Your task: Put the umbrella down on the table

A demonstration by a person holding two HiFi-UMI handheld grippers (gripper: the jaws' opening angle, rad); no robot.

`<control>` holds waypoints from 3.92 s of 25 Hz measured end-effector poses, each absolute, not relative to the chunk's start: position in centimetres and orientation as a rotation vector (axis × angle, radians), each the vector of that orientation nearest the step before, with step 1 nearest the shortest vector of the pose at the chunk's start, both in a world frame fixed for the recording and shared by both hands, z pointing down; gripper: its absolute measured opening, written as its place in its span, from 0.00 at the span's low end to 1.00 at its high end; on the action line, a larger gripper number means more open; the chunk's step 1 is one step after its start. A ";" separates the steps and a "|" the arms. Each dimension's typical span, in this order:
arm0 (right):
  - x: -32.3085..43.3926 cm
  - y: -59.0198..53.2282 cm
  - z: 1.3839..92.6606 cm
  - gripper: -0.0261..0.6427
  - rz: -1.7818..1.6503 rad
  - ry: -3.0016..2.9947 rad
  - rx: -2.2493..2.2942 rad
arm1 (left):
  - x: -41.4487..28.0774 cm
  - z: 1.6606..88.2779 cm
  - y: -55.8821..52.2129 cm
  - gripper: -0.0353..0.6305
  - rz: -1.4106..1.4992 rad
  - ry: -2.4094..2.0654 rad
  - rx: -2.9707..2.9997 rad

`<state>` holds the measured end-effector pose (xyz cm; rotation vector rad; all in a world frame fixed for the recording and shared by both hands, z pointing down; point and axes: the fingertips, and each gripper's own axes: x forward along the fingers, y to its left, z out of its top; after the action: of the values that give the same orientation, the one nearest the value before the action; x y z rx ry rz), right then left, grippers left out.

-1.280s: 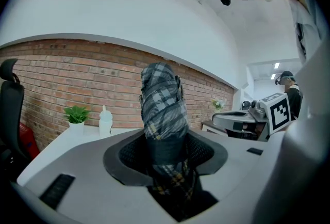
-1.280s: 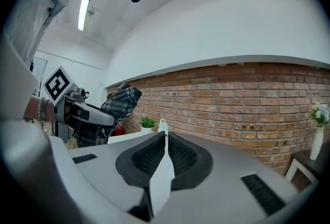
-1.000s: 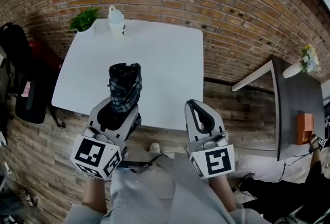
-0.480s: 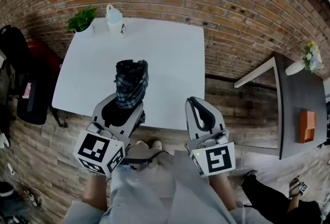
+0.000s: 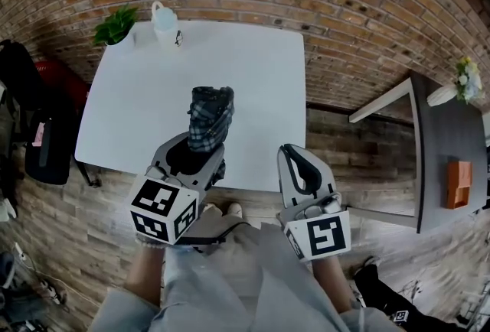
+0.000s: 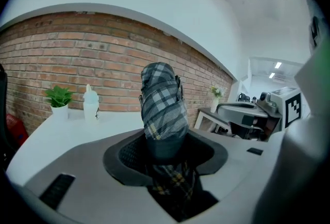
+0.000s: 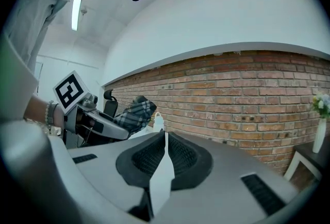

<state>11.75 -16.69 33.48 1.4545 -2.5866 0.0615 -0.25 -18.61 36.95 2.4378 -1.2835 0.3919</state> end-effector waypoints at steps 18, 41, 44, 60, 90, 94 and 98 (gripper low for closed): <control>14.0 -18.9 38.2 0.11 0.174 -2.499 1.455 | 5.3 51.0 -24.0 0.38 0.668 -1.085 2.187; 14.4 -19.0 40.5 0.11 0.227 -2.488 1.470 | 5.8 59.8 -25.6 0.47 0.879 -0.966 1.950; 13.9 -18.8 40.8 0.11 0.248 -2.463 1.449 | 5.6 58.7 -25.9 0.50 0.854 -0.962 1.989; 11.0 -19.9 36.6 0.11 0.153 -2.464 1.527 | -0.1 45.5 -26.2 0.13 0.538 -1.181 2.343; 7.4 -19.6 28.6 0.11 -0.077 -2.553 1.539 | -4.8 28.2 -21.3 0.09 0.250 -1.285 2.751; 6.9 -19.7 28.9 0.11 -0.079 -2.551 1.529 | -5.3 28.6 -21.3 0.09 0.268 -1.290 2.753; 6.2 -19.7 29.0 0.11 -0.078 -2.554 1.510 | -5.6 29.1 -21.1 0.09 0.303 -1.287 2.752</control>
<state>6.20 -19.70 29.03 1.5103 -2.5545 -0.0782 -5.58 -21.05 29.14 2.7520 -1.2871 0.3030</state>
